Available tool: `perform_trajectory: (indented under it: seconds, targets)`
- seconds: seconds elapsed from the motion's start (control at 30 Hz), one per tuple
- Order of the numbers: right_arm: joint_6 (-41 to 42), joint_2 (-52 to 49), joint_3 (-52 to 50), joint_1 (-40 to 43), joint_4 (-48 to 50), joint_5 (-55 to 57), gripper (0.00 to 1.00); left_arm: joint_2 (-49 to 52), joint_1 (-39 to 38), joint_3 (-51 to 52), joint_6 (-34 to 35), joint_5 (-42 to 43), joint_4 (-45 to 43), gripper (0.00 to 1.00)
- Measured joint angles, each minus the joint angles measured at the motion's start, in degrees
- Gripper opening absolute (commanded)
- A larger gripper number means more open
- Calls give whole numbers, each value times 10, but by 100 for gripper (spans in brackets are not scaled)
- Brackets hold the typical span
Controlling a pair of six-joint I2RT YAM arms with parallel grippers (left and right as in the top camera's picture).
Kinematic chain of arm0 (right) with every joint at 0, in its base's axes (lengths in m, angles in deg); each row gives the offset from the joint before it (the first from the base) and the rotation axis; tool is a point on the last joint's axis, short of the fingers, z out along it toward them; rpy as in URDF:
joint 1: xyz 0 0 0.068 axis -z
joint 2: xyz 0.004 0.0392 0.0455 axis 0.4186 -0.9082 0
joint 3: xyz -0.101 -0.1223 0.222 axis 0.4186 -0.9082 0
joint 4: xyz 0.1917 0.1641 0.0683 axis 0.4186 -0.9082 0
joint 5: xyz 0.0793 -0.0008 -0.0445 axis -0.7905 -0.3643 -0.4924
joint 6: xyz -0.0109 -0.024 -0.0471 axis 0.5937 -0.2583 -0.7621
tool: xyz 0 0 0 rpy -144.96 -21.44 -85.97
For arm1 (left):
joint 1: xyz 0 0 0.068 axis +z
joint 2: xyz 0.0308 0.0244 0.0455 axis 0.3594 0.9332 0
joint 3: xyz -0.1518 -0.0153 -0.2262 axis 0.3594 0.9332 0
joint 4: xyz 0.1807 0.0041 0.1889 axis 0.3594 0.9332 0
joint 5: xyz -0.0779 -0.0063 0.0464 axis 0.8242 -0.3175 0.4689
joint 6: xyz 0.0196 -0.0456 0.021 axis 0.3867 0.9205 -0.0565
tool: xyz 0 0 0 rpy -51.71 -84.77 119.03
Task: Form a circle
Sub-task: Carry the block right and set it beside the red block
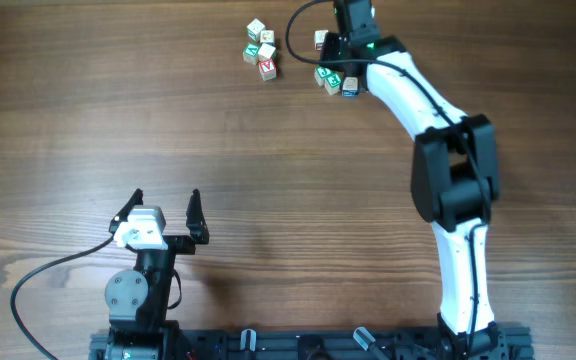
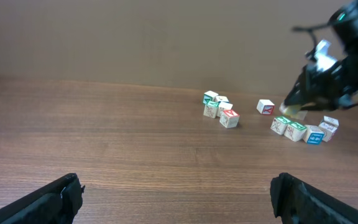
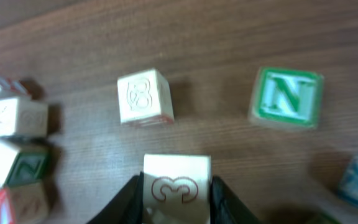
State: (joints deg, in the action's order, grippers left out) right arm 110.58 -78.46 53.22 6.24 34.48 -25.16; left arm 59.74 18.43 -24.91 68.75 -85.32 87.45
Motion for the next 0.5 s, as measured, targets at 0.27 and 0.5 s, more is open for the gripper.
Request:
perform_trajectory:
  seconds: [0.27, 0.5]
  targets:
    - [-4, 218, 14, 4, -268, 65, 20, 0, 0, 0, 0, 0, 0, 100]
    - [44, 227, -64, 23, -393, 99, 20, 0, 0, 0, 0, 0, 0, 100]
